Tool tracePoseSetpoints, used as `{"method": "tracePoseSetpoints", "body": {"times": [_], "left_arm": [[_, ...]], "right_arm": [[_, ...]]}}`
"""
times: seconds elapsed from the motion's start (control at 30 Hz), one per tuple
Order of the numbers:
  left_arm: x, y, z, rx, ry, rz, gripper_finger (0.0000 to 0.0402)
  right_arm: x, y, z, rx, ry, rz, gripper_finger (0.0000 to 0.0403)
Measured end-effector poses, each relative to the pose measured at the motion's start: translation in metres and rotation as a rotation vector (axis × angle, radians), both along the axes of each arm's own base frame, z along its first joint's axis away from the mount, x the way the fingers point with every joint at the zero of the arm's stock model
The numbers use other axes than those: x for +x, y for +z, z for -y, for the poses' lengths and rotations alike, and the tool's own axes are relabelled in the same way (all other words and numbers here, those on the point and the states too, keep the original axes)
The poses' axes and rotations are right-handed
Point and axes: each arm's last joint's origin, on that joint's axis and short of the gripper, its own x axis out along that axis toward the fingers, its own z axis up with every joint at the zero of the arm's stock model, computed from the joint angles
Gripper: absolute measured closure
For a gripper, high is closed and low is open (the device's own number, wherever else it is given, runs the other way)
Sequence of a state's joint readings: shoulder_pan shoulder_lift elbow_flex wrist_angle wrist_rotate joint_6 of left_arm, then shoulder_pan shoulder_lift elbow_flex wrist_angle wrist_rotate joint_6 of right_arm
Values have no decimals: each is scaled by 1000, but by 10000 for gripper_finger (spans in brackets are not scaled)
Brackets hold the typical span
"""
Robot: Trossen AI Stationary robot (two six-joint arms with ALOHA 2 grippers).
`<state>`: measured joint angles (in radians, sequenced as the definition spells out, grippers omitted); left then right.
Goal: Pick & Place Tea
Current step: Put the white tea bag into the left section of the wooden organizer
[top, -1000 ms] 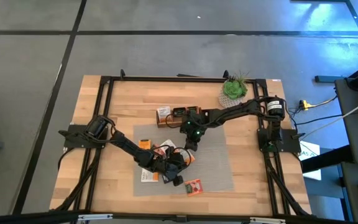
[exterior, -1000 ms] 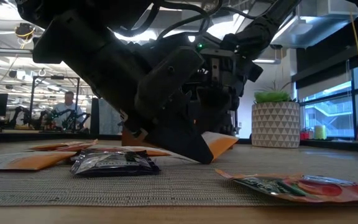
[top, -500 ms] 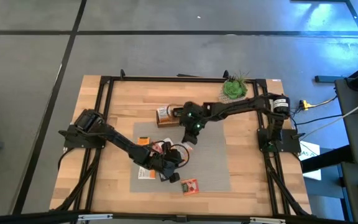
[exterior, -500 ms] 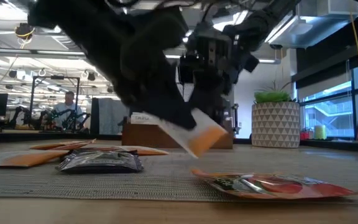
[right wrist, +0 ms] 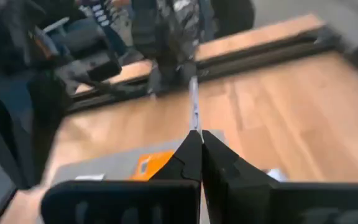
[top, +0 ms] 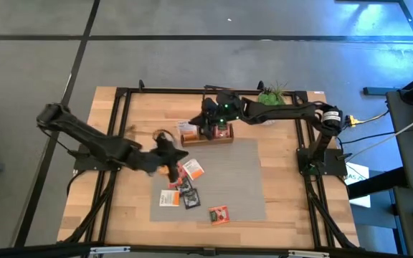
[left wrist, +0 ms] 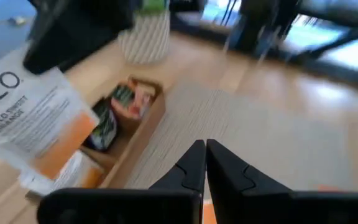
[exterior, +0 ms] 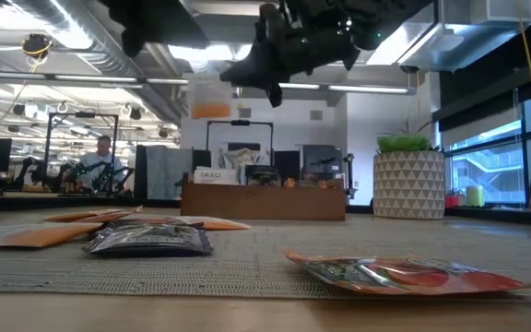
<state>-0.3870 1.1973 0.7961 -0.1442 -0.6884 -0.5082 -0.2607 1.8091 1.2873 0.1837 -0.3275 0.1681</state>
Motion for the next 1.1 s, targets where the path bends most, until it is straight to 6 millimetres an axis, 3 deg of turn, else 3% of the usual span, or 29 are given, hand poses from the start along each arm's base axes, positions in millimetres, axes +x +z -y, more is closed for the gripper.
{"method": "tracePoseSetpoints", "body": {"times": [0.1, 0.27, 0.77, 1.1], "left_arm": [[-19, 6, -7, -30, -21, 143, 389], [-37, 1, -14, -18, -45, 255, 391], [-41, -20, -16, -35, -31, 216, 389], [-41, -21, -16, -37, -26, 217, 389]], "right_arm": [[3, -7, 2, -40, -26, -11, 402], [12, -37, 5, -75, -24, -50, 401], [18, -74, 13, -114, -71, -163, 401], [18, -80, 15, -214, -99, -195, 384]]}}
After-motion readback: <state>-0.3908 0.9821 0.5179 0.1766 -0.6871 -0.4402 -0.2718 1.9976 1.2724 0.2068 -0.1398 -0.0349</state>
